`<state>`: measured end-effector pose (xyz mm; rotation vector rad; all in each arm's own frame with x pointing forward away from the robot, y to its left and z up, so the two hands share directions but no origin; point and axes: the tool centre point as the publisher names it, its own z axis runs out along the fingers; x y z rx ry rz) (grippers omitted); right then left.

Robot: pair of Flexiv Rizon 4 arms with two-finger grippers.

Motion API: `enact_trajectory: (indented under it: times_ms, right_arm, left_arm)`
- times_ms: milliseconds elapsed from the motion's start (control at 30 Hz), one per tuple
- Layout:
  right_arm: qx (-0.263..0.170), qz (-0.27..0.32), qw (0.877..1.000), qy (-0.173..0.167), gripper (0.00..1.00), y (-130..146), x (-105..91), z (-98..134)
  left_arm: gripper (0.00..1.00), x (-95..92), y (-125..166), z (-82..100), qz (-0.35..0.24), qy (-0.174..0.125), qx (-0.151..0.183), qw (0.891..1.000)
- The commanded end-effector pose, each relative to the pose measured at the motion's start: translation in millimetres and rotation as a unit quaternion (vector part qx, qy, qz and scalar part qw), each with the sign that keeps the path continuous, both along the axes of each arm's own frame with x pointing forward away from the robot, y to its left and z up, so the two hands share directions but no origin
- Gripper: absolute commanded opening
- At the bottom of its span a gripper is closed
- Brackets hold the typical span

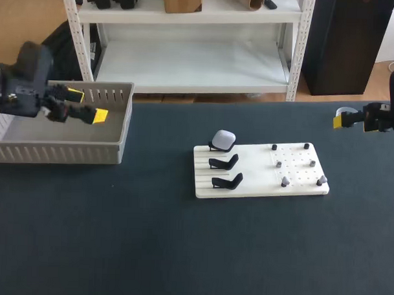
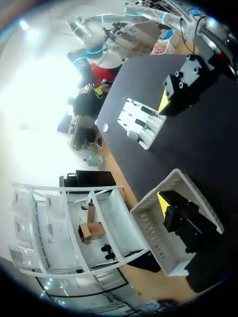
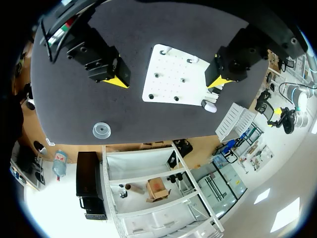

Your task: Pick up each earbud case from the left stands, insert the matching earbuds, close the lid, and place the case in the box.

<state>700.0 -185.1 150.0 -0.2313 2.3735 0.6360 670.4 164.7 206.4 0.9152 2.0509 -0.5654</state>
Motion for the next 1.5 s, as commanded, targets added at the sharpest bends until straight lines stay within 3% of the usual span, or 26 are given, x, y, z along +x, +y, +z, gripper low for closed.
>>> enact_trajectory:
  times_ms: [33, 167, 200, 233, 300, 333, 400, 467, 567, 767, 933, 1100, 1267, 1500]
  right_arm:
    - [0.000, 0.000, 1.000, 0.000, 1.00, 0, 0.0, 0]
    - [0.000, 0.000, 1.000, 0.000, 1.00, 0, 0.0, 0]
    - [0.000, 0.000, 1.000, 0.000, 1.00, 0, 0.0, 0]
    - [0.000, 0.000, 1.000, 0.000, 1.00, 0, 0.0, 0]
    - [0.000, 0.000, 1.000, 0.000, 1.00, 0, 0.0, 0]
    - [0.000, 0.000, 1.000, 0.000, 1.00, 0, 0.0, 0]
    - [0.000, 0.000, 1.000, 0.000, 1.00, 0, 0.0, 0]
    - [0.000, 0.000, 1.000, 0.000, 1.00, 0, 0.0, 0]
    - [0.000, 0.000, 1.000, 0.000, 1.00, 0, 0.0, 0]
    - [0.000, 0.000, 1.000, 0.000, 1.00, 0, 0.0, 0]
    - [0.000, 0.000, 1.000, 0.000, 1.00, 0, 0.0, 0]
    - [0.000, 0.000, 1.000, 0.000, 1.00, 0, 0.0, 0]
    - [0.000, 0.000, 1.000, 0.000, 1.00, 0, 0.0, 0]
    - [0.000, 0.000, 1.000, 0.000, 1.00, 0, 0.0, 0]
  left_arm:
    - [1.00, -4.1, 10, 1.2, -0.421, -0.129, -0.071, 0.895]
    - [1.00, -4.1, 10, 1.2, -0.421, -0.129, -0.071, 0.895]
    - [1.00, -5.3, 3, -1.8, -0.431, -0.128, -0.054, 0.891]
    - [1.00, -6.5, -6, -6.0, -0.434, -0.111, -0.051, 0.892]
    - [1.00, -6.3, -20, -11.2, -0.433, -0.111, -0.055, 0.893]
    - [1.00, -3.6, -33, -15.5, -0.422, -0.097, -0.043, 0.900]
    - [1.00, 0.4, -48, -20.3, -0.398, -0.090, -0.040, 0.912]
    - [1.00, 3.8, -63, -23.2, -0.371, -0.085, -0.015, 0.924]
    - [1.00, 11.6, -88, -31.2, -0.369, -0.076, 0.004, 0.926]
    - [1.00, 30.8, -120, -52.4, -0.339, -0.074, 0.002, 0.938]
    - [1.00, 49.6, -143, -77.3, -0.333, -0.057, 0.011, 0.941]
    - [1.00, 62.0, -165, -104.4, -0.347, -0.055, 0.030, 0.936]
    - [1.00, 74.1, -190, -137.2, -0.338, -0.058, 0.018, 0.939]
    - [1.00, 89.8, -218, -158.0, -0.305, -0.062, -0.001, 0.950]
